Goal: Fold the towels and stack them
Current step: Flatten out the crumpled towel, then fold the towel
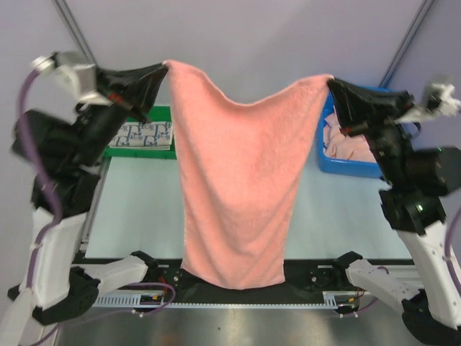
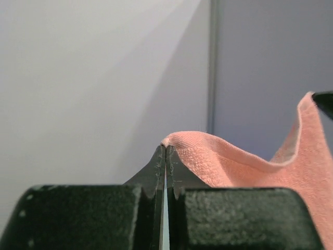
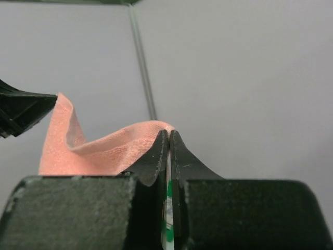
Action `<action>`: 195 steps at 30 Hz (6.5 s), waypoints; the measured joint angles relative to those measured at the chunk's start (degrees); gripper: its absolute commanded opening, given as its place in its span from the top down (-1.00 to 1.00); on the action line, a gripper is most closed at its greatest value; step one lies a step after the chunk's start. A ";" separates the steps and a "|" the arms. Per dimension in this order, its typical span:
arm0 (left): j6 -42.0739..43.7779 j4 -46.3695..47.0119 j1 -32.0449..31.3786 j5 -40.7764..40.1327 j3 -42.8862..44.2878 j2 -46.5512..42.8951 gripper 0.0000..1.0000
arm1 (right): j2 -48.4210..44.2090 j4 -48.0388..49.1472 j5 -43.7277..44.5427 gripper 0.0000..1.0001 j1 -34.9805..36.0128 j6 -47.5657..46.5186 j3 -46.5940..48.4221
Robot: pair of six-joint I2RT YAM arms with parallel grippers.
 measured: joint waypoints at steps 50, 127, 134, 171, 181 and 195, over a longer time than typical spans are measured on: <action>15.34 18.08 15.28 0.02 -28.20 34.53 0.99 | 46.27 20.06 -23.58 1.00 -24.46 -2.45 -16.31; -21.99 -2.91 0.17 -7.32 -65.02 17.73 0.06 | 21.11 -22.60 -0.87 0.33 -15.50 15.74 -50.40; -25.90 1.73 0.17 -6.10 -66.95 20.20 0.18 | 21.51 -20.20 0.11 0.36 -15.34 17.27 -52.52; -27.36 -6.01 0.15 -9.49 -60.13 20.41 0.99 | 21.79 -19.65 1.92 1.00 -13.40 20.70 -49.18; -25.83 -11.21 -0.31 -10.62 -57.20 12.26 0.99 | 11.28 -25.64 -1.53 1.00 -13.38 19.93 -46.07; -25.83 -5.62 -0.92 -7.74 -69.16 16.70 0.99 | 12.48 -20.79 -3.56 1.00 -12.74 21.16 -59.12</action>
